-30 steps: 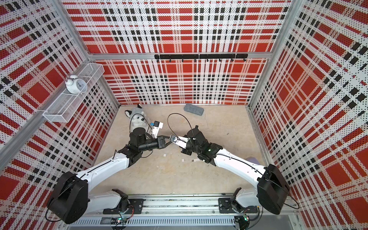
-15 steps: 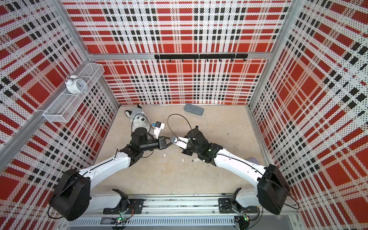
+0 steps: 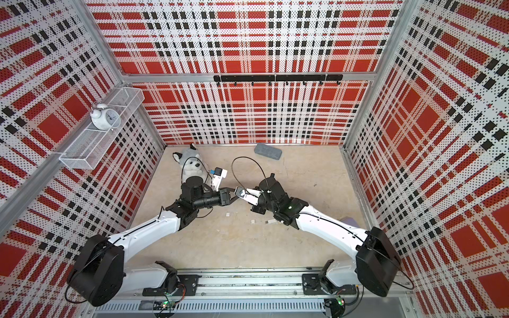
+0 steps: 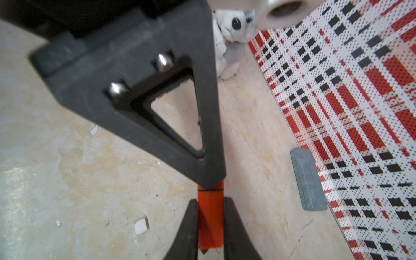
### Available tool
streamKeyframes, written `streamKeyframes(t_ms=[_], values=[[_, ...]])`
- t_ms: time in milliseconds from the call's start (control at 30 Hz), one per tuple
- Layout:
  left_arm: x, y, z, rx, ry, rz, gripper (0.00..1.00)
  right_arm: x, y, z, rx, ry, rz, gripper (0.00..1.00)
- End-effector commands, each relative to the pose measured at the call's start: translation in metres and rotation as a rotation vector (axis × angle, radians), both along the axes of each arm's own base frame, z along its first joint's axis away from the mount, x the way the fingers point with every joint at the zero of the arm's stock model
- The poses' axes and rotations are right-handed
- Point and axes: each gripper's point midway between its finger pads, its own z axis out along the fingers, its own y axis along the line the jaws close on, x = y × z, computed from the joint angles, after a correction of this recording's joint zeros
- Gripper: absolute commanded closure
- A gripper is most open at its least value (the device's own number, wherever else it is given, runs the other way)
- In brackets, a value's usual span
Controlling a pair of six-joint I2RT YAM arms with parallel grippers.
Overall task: Close the usb drive cover
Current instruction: Close the cover of the USB drive, then place the USB drive at the center of the board.
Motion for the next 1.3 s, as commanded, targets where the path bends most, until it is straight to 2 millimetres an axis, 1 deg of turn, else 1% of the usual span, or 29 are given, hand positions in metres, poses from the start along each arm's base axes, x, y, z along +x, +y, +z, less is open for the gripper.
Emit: streamKeyframes(t_ms=[0, 33, 67, 133, 233, 267, 367, 467, 500, 567, 633, 667, 700, 833, 900, 1000, 1133, 1267], values=[[0.007, 0.014, 0.014, -0.014, -0.047, 0.059, 0.64, -0.002, -0.002, 0.013, 0.063, -0.033, 0.023, 1.0], [0.009, 0.019, 0.018, -0.017, -0.06, 0.073, 0.56, -0.001, -0.006, 0.007, 0.059, -0.018, 0.011, 1.0], [0.01, 0.023, 0.021, -0.016, -0.074, 0.088, 0.52, 0.001, -0.011, 0.002, 0.056, -0.005, -0.002, 1.0], [0.012, 0.031, 0.026, -0.013, -0.099, 0.109, 0.45, 0.004, -0.017, -0.009, 0.04, 0.023, -0.022, 0.99], [0.017, 0.047, 0.024, 0.004, -0.111, 0.178, 0.34, 0.013, -0.025, -0.028, 0.027, 0.092, -0.073, 0.99], [0.018, 0.054, 0.024, 0.008, -0.114, 0.211, 0.32, 0.017, -0.027, -0.036, 0.032, 0.127, -0.086, 0.99], [0.022, 0.076, 0.025, 0.02, -0.14, 0.313, 0.31, 0.032, -0.03, -0.065, 0.017, 0.249, -0.135, 0.98], [0.024, 0.101, 0.033, 0.031, -0.192, 0.427, 0.3, 0.046, -0.026, -0.097, -0.05, 0.383, -0.177, 0.96], [0.025, 0.109, 0.036, 0.039, -0.208, 0.464, 0.29, 0.051, -0.025, -0.105, -0.076, 0.417, -0.193, 0.96], [0.026, 0.124, 0.042, 0.057, -0.242, 0.531, 0.22, 0.06, -0.021, -0.125, -0.123, 0.49, -0.229, 0.95], [0.024, 0.131, 0.048, 0.061, -0.276, 0.56, 0.2, 0.07, -0.018, -0.14, -0.158, 0.531, -0.247, 0.95], [0.022, 0.133, 0.051, 0.064, -0.288, 0.568, 0.17, 0.075, -0.017, -0.148, -0.18, 0.547, -0.262, 0.95], [0.024, 0.141, 0.052, 0.07, -0.296, 0.593, 0.15, 0.079, -0.016, -0.154, -0.2, 0.562, -0.275, 0.95], [0.023, 0.15, 0.052, 0.093, -0.304, 0.613, 0.06, 0.094, -0.015, -0.17, -0.251, 0.606, -0.326, 0.93], [0.023, 0.153, 0.051, 0.101, -0.303, 0.619, 0.0, 0.101, -0.015, -0.173, -0.262, 0.608, -0.351, 0.91], [0.022, 0.155, 0.05, 0.101, -0.303, 0.626, 0.02, 0.106, -0.014, -0.177, -0.267, 0.606, -0.366, 0.9], [0.021, 0.156, 0.05, 0.096, -0.308, 0.627, 0.02, 0.116, -0.021, -0.187, -0.278, 0.616, -0.418, 0.89], [0.022, 0.156, 0.05, 0.093, -0.309, 0.624, 0.02, 0.125, -0.022, -0.19, -0.252, 0.629, -0.442, 0.84]])
